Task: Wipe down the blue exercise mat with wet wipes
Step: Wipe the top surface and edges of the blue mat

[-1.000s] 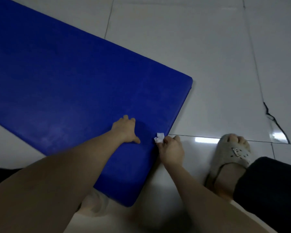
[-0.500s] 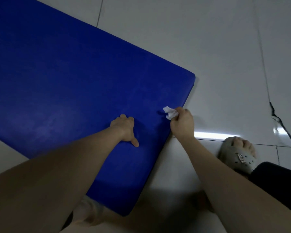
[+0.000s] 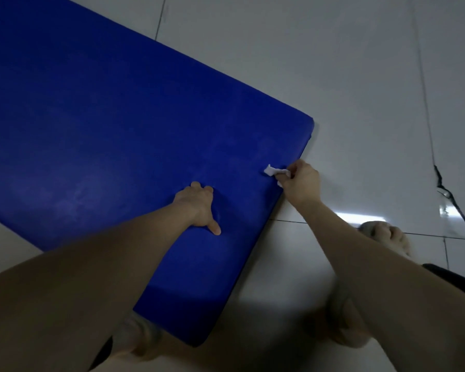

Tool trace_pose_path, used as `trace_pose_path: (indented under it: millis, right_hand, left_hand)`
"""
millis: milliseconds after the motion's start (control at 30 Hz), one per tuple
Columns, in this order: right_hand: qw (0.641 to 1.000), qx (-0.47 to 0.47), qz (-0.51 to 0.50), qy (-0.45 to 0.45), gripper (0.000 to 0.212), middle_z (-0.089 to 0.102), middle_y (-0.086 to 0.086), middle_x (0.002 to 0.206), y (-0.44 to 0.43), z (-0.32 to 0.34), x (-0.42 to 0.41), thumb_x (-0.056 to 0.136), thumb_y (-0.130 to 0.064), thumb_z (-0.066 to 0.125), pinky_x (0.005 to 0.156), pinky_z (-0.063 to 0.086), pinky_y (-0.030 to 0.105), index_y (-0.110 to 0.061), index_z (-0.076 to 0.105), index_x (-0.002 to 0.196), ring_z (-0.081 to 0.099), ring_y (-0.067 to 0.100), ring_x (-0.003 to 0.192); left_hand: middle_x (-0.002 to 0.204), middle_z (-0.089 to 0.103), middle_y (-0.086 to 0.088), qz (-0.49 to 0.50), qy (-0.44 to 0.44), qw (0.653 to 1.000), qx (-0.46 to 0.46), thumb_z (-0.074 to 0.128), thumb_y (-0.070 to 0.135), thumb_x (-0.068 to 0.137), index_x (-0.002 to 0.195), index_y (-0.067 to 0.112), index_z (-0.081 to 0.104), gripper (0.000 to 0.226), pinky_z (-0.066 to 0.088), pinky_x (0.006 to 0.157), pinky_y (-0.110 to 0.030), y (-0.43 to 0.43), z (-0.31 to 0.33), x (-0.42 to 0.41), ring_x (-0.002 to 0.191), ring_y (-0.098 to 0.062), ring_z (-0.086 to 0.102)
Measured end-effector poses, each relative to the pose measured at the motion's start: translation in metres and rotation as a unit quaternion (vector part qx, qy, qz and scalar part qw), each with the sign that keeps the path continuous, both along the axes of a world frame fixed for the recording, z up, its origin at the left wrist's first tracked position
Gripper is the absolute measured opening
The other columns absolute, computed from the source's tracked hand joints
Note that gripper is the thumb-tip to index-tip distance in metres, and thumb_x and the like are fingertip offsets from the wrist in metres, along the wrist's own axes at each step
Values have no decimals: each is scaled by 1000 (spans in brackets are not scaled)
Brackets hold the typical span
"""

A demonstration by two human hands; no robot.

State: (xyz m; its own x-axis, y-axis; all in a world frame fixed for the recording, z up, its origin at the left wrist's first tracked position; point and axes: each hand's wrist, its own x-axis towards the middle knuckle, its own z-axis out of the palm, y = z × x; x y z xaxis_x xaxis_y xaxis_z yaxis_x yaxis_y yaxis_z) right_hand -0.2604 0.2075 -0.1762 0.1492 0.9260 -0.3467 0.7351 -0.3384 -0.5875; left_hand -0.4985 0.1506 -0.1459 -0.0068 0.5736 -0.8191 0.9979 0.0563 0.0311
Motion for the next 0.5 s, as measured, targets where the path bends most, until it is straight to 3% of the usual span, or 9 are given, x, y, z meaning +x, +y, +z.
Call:
trace_pose_path:
  millis: [100,267,400,500]
  right_hand:
    - [1000,1,-5,-10,12,66,9,83,-22,-7,-10,91,-11,65,61,42,28,-12,58,81,63,25,74]
    - [992,-7,128,9,10,64,9,84,-111,-6,-24,90,-12,61,64,47,35,-9,61,81,60,26,73]
    - [951,-51,296,80,6,59,-3,102,-181,-1,-26,93,-20,64,79,49,26,-16,67,97,58,14,88]
    - [942,4,329,59,13,61,2,108,-173,-4,-25,92,-18,64,83,52,31,-15,67,104,59,17,92]
  left_hand:
    - [145,36,-8,2,0,1000,0,86,68,58,156,19,24,126,50,98,-40,1,0,1,127,-26,46]
    - [145,36,-7,5,1,1000,1,87,68,58,154,19,26,124,50,99,-39,2,0,3,128,-26,45]
    - [146,35,-8,10,1,1000,0,87,67,58,156,18,24,126,49,102,-40,2,0,3,131,-27,44]
    - [146,35,-8,9,4,1000,0,87,67,58,155,18,26,124,49,101,-40,2,0,2,130,-27,45]
